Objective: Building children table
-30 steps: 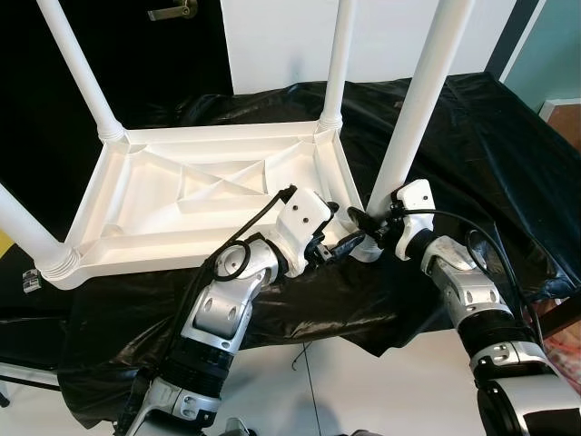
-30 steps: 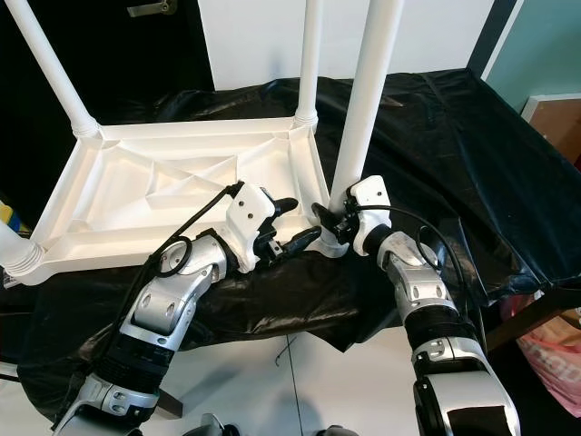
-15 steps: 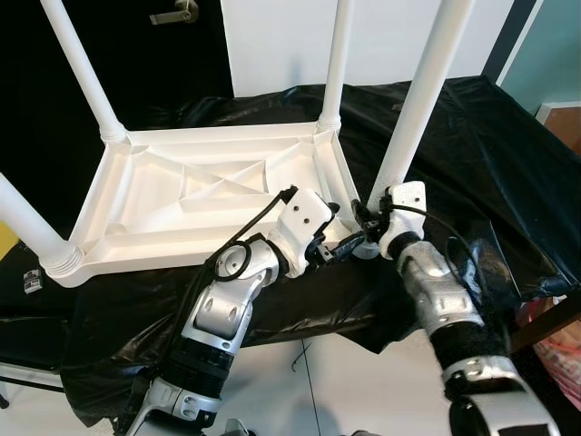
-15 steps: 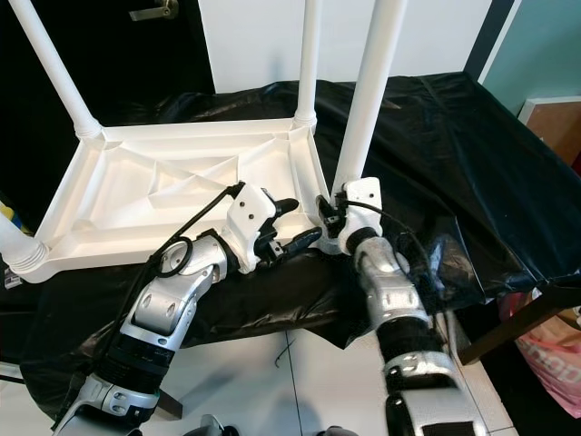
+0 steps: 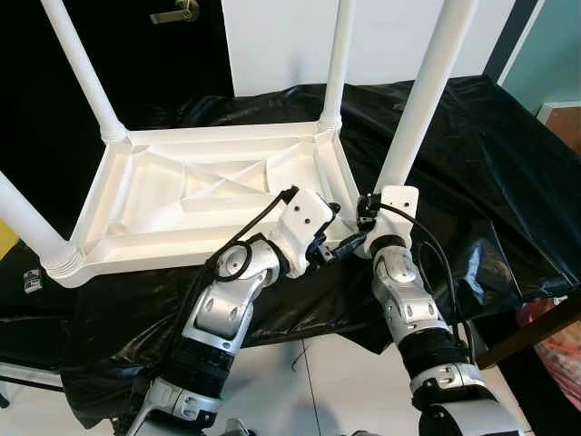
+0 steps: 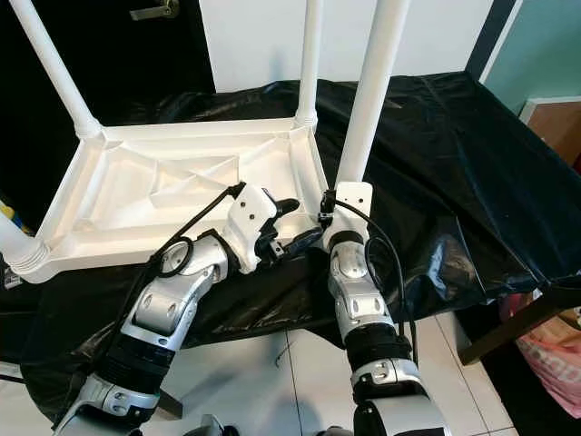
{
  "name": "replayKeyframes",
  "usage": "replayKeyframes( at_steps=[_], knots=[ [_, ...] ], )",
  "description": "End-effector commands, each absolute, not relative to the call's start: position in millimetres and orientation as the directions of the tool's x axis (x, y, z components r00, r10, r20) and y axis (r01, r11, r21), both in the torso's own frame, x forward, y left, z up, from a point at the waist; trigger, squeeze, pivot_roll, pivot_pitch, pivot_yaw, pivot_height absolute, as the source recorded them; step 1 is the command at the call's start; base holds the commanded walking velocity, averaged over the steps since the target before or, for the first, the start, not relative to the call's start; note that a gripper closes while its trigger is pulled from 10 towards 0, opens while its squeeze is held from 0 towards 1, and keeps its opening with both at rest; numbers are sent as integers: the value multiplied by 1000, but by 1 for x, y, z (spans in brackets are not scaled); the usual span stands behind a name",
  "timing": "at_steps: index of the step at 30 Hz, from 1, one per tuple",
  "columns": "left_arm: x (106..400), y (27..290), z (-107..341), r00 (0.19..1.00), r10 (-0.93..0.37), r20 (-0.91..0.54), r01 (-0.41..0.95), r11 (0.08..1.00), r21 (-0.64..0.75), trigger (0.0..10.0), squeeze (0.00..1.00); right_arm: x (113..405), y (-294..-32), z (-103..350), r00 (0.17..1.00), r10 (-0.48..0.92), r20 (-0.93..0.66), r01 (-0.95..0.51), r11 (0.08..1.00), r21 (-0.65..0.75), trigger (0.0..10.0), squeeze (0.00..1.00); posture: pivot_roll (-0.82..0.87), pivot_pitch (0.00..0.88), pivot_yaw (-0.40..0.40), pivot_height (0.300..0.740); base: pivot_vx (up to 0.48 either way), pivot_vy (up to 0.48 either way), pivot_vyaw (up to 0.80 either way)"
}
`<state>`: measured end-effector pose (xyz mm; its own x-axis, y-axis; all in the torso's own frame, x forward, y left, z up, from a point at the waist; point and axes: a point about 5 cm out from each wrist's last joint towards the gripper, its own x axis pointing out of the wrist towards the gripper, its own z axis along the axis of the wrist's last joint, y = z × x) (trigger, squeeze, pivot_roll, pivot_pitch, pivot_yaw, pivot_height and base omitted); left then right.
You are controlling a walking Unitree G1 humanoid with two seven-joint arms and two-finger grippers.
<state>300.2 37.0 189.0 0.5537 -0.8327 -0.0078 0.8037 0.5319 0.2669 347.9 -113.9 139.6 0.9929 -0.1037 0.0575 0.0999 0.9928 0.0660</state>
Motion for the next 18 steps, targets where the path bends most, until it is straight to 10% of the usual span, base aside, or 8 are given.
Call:
replayKeyframes(
  at_steps=[1, 7, 8, 18],
  knots=[
    [301, 35, 187, 581, -814, -7, 783, 557, 276, 10000, 0, 344, -115, 122, 993, -115, -33, 117, 991, 70, 10000, 0, -26, 36, 1, 740, 0, 0, 0],
    [302, 35, 188, 582, -814, -3, 782, 558, 279, 10000, 0, 342, -115, 126, 996, -89, 8, 89, 994, 71, 10000, 0, -28, 29, 0, 740, 0, 0, 0],
    [302, 35, 188, 581, -814, -3, 782, 557, 281, 10000, 0, 341, -115, 129, 997, -74, 37, 71, 994, 84, 10000, 1000, -27, 27, 0, 740, 0, 0, 0],
    [302, 35, 189, 582, -814, -3, 781, 558, 281, 10000, 0, 340, -125, 134, 995, 38, 97, -43, 998, 48, 10000, 1000, -28, 35, 4, 740, 0, 0, 0]
  ],
)
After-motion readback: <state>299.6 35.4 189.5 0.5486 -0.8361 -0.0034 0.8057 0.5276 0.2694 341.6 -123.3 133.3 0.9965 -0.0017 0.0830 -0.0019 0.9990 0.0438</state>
